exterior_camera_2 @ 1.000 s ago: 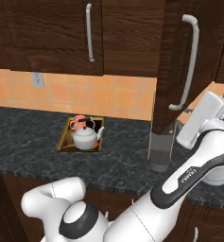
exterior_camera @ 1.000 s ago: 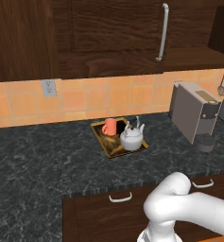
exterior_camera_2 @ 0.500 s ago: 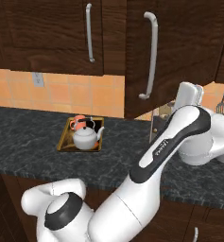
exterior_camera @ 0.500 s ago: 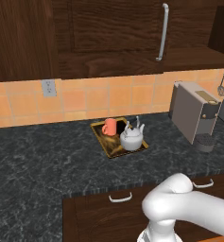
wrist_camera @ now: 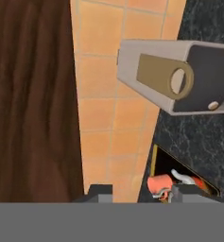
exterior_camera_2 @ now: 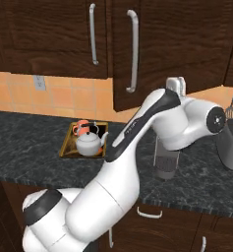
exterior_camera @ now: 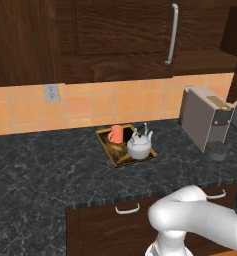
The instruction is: Pick the kettle from the counter and place it on the tray. Then pick the mug from the cabinet and place it on the tray. Then close the cabinet doors.
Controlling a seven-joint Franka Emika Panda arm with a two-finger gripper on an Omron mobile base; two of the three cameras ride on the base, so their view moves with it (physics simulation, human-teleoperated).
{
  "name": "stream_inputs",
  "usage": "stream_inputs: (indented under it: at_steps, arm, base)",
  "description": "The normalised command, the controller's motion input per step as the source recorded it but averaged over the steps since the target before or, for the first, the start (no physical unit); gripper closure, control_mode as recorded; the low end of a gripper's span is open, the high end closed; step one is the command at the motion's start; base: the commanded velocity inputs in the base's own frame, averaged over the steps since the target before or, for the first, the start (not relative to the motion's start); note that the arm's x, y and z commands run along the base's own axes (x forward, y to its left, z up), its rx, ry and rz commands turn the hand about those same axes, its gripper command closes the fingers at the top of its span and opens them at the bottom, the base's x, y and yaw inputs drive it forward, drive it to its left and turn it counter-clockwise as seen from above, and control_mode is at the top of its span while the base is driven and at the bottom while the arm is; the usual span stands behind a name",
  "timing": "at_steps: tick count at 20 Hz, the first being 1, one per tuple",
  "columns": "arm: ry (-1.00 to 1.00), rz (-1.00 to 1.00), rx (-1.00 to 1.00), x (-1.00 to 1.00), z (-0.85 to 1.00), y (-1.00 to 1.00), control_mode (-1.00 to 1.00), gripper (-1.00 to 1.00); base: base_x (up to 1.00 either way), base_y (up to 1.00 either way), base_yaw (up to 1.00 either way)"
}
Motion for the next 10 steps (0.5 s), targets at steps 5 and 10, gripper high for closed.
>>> stream_inputs:
  at_steps: [5,10]
  arm:
    - [0.11,-0.16,-0.22,0.19,0.89,0.83,-1.00,-1.00]
    - [0.15,-0.20,-0.24,0.34,0.89,0.93,-1.00,-1.00]
  base:
    - [0.00,0.00,0.00]
    - [0.00,0.00,0.00]
